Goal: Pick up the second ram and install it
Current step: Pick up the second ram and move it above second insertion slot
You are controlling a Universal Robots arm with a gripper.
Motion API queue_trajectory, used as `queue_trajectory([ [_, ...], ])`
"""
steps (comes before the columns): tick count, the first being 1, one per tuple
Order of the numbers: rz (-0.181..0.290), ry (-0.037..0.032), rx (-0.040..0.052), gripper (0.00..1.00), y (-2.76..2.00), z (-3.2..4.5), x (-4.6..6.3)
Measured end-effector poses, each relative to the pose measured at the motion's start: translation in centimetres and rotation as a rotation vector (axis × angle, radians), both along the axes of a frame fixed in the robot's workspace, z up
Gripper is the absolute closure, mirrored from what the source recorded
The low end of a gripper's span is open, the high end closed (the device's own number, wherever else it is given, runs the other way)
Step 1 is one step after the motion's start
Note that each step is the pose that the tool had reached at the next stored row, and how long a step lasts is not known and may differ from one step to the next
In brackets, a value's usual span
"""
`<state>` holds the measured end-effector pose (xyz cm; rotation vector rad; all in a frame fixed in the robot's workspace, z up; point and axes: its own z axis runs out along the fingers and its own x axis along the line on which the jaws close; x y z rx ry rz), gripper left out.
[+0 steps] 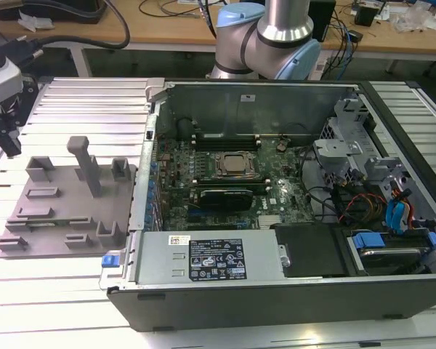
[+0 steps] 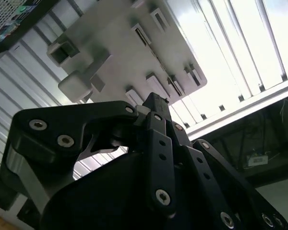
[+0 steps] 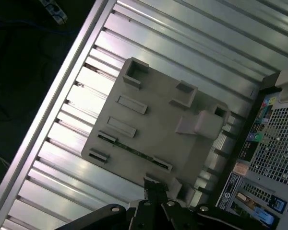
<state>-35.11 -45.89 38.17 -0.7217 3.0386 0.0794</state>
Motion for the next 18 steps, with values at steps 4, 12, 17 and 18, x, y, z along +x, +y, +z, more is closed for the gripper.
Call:
queue_trajectory([
  [4, 0.068, 0.0000, 0.0000, 0.92, 0.00, 0.00, 0.00],
  [12, 0.169, 0.0000, 0.0000, 0.92, 0.00, 0.00, 0.00],
  [17, 0.231, 0.0000, 0.0000, 0.92, 0.00, 0.00, 0.00],
  [18, 0.239, 0.0000, 0.0000, 0.92, 0.00, 0.00, 0.00],
])
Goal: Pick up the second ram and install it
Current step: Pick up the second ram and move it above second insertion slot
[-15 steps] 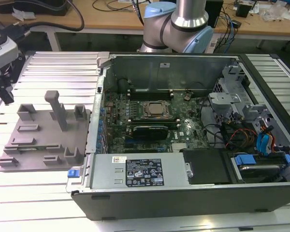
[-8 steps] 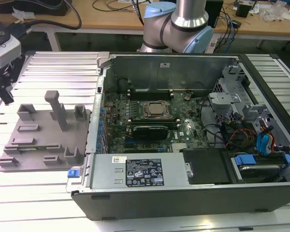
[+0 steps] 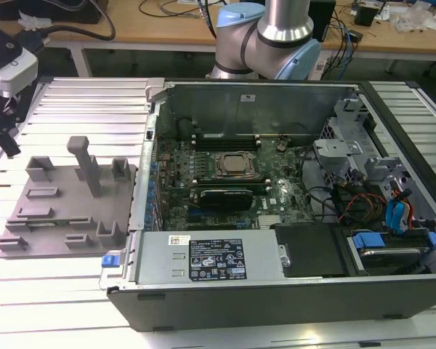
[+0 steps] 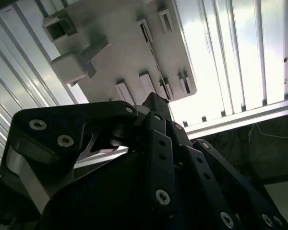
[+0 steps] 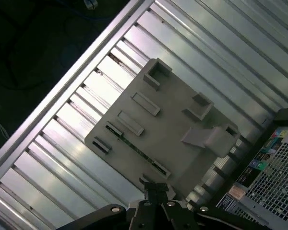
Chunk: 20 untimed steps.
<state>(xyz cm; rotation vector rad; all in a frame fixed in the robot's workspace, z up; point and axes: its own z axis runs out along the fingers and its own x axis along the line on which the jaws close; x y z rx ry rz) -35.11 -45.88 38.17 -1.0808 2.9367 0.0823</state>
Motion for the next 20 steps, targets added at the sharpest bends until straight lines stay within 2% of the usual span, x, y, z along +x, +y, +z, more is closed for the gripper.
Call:
queue_trajectory([
  [4, 0.056, -0.0001, 0.0000, 0.92, 0.00, 0.00, 0.00],
  [20, 0.227, 0.0000, 0.0000, 0.92, 0.00, 0.00, 0.00],
])
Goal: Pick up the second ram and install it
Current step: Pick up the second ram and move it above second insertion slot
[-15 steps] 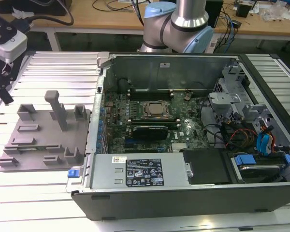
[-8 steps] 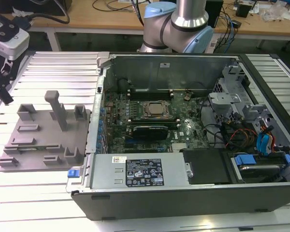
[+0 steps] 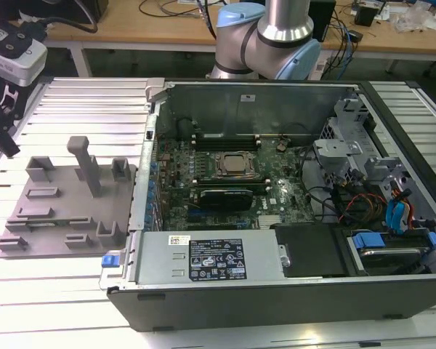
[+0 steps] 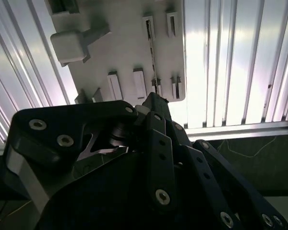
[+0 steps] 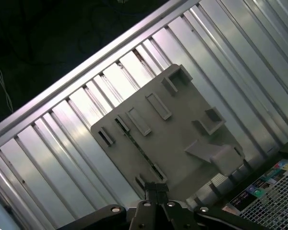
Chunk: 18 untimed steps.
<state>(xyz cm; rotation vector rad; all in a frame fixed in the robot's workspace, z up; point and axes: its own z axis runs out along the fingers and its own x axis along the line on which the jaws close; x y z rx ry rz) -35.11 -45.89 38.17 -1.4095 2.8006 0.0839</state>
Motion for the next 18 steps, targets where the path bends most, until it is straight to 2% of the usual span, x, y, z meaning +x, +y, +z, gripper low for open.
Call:
queue_trajectory([
  [9, 0.085, 0.0000, 0.0000, 0.92, 0.00, 0.00, 0.00],
  [10, 0.109, 0.0000, 0.0000, 0.92, 0.00, 0.00, 0.00],
  [18, 0.204, 0.0000, 0.0000, 0.92, 0.00, 0.00, 0.00],
])
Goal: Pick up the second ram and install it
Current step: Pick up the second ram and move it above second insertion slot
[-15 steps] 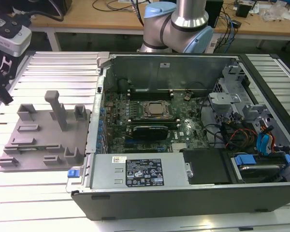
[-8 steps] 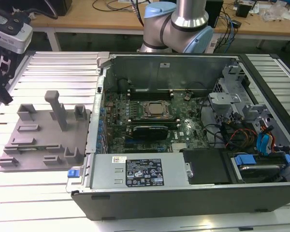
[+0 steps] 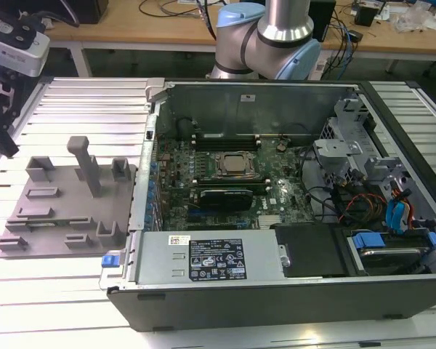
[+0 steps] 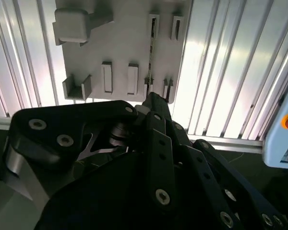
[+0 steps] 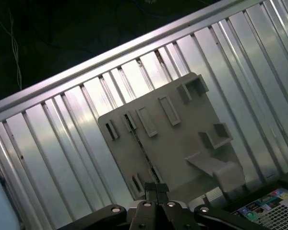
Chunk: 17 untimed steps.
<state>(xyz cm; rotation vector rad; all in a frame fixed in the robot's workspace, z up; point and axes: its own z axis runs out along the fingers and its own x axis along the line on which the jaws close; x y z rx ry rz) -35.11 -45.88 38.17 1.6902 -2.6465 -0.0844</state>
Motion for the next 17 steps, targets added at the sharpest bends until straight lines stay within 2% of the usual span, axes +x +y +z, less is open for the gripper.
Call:
queue_trajectory([
  [11, 0.105, -0.0001, 0.0000, 0.92, 0.00, 0.00, 0.00],
  [17, 0.180, 0.0000, 0.0000, 0.92, 0.00, 0.00, 0.00],
])
